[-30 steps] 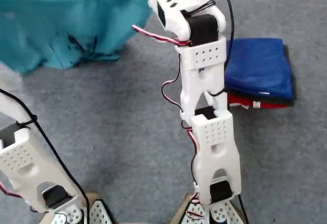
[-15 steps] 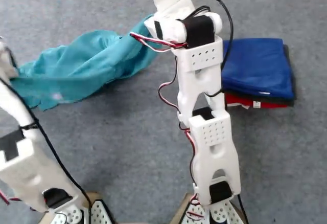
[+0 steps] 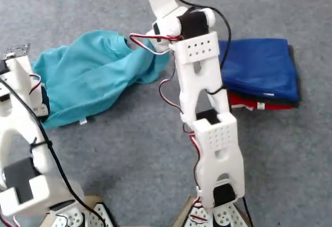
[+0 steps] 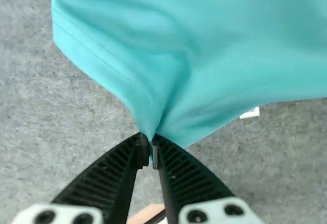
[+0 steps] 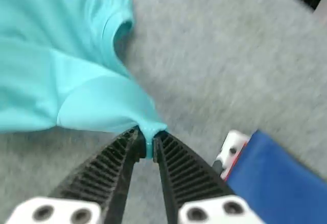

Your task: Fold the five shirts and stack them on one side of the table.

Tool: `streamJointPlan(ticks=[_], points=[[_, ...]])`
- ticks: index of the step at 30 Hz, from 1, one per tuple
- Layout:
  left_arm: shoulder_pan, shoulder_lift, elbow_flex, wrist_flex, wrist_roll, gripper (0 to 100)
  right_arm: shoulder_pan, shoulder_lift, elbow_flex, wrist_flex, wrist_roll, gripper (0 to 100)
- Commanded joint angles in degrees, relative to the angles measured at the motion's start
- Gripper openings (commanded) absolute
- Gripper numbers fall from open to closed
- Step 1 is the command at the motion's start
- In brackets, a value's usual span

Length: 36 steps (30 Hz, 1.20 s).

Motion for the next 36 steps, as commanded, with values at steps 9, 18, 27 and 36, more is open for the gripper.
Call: streamJointPlan(ticks=[9, 18, 27, 36], points=[[1.5, -17.2, 18.5, 2.5, -15.4, 3, -0.4, -14.4, 20.8, 0.2, 0.4, 1.3], [1.3, -18.8, 26.2, -27.3, -6.3, 3, -0.5, -14.5, 31.2, -3.9, 0.1, 1.3], [1.0, -6.4, 25.8, -42.5, 0.1, 3, -0.4, -14.5, 32.9, -6.1, 0.1, 1.3], [1.1, -1.3, 22.0, -26.0, -5.6, 3, -0.4, -14.5, 33.3, -6.8, 0.1, 1.3]])
